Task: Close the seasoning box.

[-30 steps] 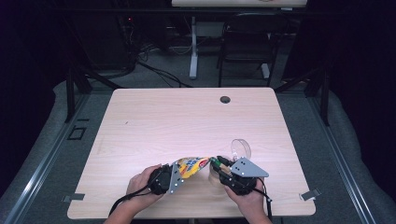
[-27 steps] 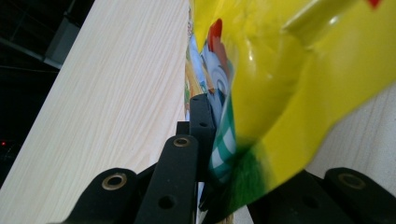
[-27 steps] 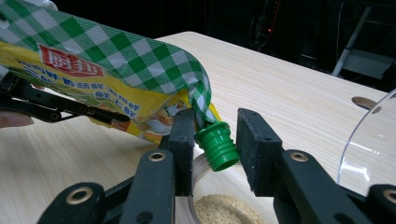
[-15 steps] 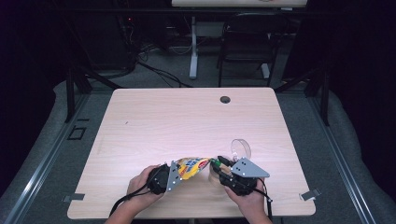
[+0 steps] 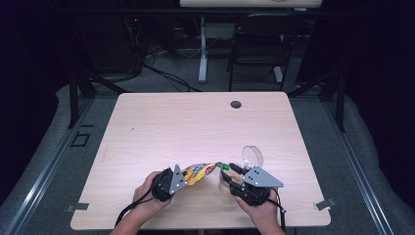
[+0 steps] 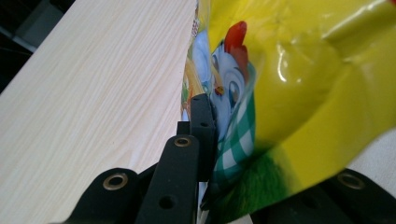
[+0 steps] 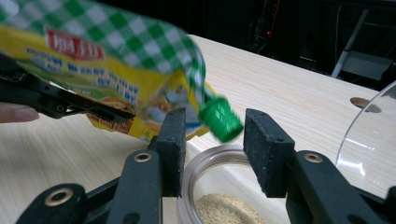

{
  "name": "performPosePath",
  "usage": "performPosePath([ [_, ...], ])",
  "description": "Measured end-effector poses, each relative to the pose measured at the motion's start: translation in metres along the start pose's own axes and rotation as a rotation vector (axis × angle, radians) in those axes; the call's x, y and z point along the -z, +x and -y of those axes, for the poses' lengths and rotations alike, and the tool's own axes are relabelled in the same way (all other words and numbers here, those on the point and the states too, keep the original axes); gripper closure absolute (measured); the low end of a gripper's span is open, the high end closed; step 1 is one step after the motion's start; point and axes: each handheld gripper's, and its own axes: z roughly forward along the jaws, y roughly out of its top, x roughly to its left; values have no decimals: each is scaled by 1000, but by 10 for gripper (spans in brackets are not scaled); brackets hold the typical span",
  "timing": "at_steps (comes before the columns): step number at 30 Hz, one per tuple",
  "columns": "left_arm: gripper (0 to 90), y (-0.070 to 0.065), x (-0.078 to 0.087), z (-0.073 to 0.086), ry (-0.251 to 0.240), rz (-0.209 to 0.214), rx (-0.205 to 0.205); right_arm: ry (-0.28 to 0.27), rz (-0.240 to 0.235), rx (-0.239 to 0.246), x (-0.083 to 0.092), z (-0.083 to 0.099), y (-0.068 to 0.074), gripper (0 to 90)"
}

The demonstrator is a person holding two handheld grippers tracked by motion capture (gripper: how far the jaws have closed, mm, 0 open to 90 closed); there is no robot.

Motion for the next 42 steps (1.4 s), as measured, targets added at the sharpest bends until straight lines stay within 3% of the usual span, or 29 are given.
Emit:
performPosePath([
  [19, 849, 26, -1, 20, -79, 94, 262, 2, -4, -9, 1, 2, -1, 593],
  [34, 828, 37, -6, 35, -102, 153, 420, 9, -9, -16, 0, 3, -2, 593],
  [42, 793, 38, -9, 42, -94, 173, 474, 17, -11, -19, -1, 5, -3, 593],
])
